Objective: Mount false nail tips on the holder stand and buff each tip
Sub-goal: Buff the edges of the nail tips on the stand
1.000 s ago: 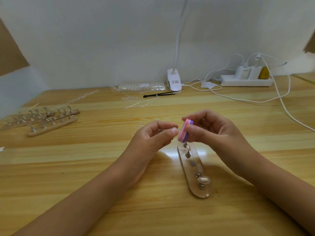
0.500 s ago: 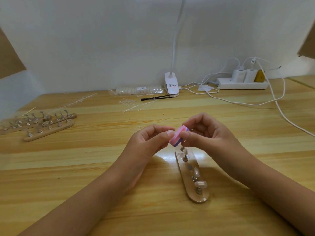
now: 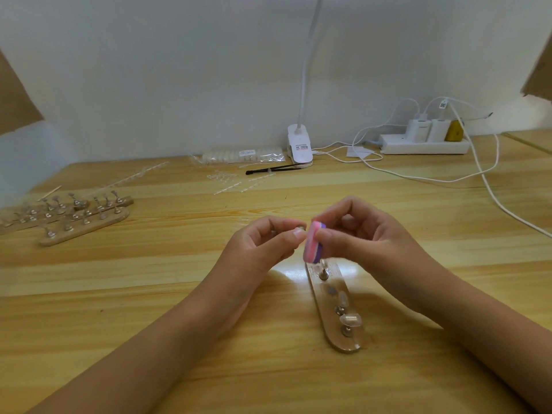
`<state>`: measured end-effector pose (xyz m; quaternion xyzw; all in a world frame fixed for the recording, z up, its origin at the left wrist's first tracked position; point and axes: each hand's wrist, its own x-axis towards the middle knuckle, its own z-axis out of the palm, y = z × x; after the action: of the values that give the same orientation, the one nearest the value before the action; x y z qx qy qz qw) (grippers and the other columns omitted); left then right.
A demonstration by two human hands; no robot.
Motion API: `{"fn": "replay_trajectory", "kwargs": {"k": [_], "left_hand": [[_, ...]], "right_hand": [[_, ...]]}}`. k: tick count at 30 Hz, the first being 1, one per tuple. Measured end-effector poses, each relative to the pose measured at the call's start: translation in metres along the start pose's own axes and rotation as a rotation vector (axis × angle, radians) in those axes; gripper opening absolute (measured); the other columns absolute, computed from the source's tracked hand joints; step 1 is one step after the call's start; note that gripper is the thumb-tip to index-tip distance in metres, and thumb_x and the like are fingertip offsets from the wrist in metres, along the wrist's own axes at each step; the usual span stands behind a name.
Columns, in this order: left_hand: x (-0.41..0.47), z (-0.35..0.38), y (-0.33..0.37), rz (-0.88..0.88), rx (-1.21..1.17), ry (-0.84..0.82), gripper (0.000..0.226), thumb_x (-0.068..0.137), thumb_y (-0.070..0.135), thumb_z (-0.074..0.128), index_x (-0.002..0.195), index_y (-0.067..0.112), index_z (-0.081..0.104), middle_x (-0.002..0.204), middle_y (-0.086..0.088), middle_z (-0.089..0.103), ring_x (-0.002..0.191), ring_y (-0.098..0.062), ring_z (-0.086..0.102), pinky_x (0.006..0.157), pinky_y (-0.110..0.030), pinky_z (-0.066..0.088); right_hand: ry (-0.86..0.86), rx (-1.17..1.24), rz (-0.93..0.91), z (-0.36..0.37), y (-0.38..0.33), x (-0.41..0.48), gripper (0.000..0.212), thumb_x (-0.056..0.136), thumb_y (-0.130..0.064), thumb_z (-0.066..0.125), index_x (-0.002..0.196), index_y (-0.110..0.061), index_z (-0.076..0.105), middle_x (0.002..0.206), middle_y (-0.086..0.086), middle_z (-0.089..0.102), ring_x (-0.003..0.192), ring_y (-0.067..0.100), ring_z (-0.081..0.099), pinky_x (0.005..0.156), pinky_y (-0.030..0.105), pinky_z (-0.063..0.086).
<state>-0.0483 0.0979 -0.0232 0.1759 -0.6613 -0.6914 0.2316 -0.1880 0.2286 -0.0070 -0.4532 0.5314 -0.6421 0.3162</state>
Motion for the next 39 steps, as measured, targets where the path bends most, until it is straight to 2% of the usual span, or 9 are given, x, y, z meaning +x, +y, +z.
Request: {"fn": "replay_trajectory", "kwargs": {"k": [4,7,11,14,18,22,31,34,39], "left_hand": [[0.0000,-0.0001,0.0006,-0.013,0.001,0.029,0.039,0.065,0.045,0.078,0.098,0.024,0.076,0.108,-0.006,0.074,0.106,-0.015,0.066,0.101,-0.033,0.049],[-0.0003,0.0005,0.0014,-0.024,-0.011,0.029,0.031,0.068,0.039,0.078,0.095,0.024,0.077,0.108,-0.009,0.074,0.108,-0.020,0.068,0.100,-0.032,0.050],[-0.0001,-0.0001,0.0019,-0.027,-0.006,0.035,0.023,0.073,0.036,0.077,0.093,0.026,0.077,0.104,-0.007,0.073,0.100,-0.014,0.068,0.093,-0.029,0.051],[-0.0004,-0.0002,0.0020,-0.025,-0.003,0.025,0.025,0.070,0.040,0.078,0.093,0.028,0.077,0.105,-0.008,0.074,0.101,-0.015,0.069,0.094,-0.029,0.052],[0.0007,-0.0006,0.0015,-0.024,0.000,0.039,0.021,0.074,0.036,0.076,0.093,0.026,0.077,0.102,-0.004,0.074,0.098,-0.012,0.068,0.092,-0.028,0.051],[0.0008,-0.0010,-0.0001,-0.029,-0.008,0.038,0.025,0.075,0.033,0.074,0.097,0.022,0.075,0.107,-0.010,0.074,0.105,-0.021,0.068,0.098,-0.033,0.051],[0.0013,-0.0015,-0.0001,-0.015,0.005,0.023,0.018,0.076,0.035,0.075,0.093,0.029,0.077,0.098,0.001,0.073,0.097,-0.008,0.067,0.093,-0.028,0.049],[0.0014,-0.0023,-0.0006,-0.006,0.009,0.013,0.024,0.071,0.042,0.079,0.092,0.031,0.077,0.102,-0.001,0.074,0.101,-0.013,0.068,0.094,-0.029,0.051],[0.0025,-0.0037,-0.0027,-0.005,-0.001,0.014,0.033,0.066,0.047,0.078,0.095,0.030,0.077,0.098,0.004,0.073,0.096,-0.007,0.068,0.091,-0.026,0.051]], "right_hand": [[0.060,0.009,-0.009,-0.0011,0.0007,0.0004,0.026,0.077,-0.022,0.072,0.098,-0.008,0.065,0.088,0.007,0.074,0.085,0.019,0.072,0.077,0.025,0.057],[-0.041,0.000,0.039,0.0008,-0.0002,-0.0013,0.025,0.079,-0.018,0.071,0.099,-0.005,0.062,0.091,0.008,0.074,0.087,0.020,0.073,0.076,0.023,0.056],[0.037,0.005,0.010,0.0006,-0.0017,-0.0013,0.028,0.077,-0.020,0.071,0.100,-0.005,0.062,0.091,0.010,0.074,0.087,0.021,0.073,0.076,0.023,0.056],[-0.043,0.004,0.036,0.0026,-0.0017,-0.0022,0.029,0.078,-0.018,0.071,0.100,-0.002,0.061,0.093,0.011,0.074,0.088,0.021,0.073,0.075,0.023,0.056],[0.067,0.020,0.005,0.0017,0.0004,0.0000,0.030,0.075,-0.022,0.073,0.099,-0.007,0.062,0.092,0.008,0.074,0.088,0.022,0.073,0.076,0.024,0.056],[0.007,0.013,0.031,0.0025,0.0019,-0.0001,0.029,0.076,-0.020,0.074,0.099,-0.007,0.062,0.092,0.009,0.073,0.086,0.021,0.072,0.074,0.022,0.056],[0.107,0.039,-0.018,0.0011,0.0026,0.0004,0.028,0.073,-0.022,0.075,0.095,-0.011,0.061,0.090,0.007,0.074,0.088,0.023,0.072,0.080,0.029,0.057],[0.043,0.031,0.001,0.0020,0.0016,0.0000,0.027,0.074,-0.021,0.075,0.094,-0.010,0.061,0.092,0.011,0.074,0.088,0.023,0.072,0.077,0.026,0.057],[0.115,0.079,-0.030,0.0007,0.0016,0.0006,0.031,0.073,-0.027,0.075,0.094,-0.010,0.062,0.090,0.009,0.074,0.088,0.023,0.073,0.078,0.025,0.057]]}}
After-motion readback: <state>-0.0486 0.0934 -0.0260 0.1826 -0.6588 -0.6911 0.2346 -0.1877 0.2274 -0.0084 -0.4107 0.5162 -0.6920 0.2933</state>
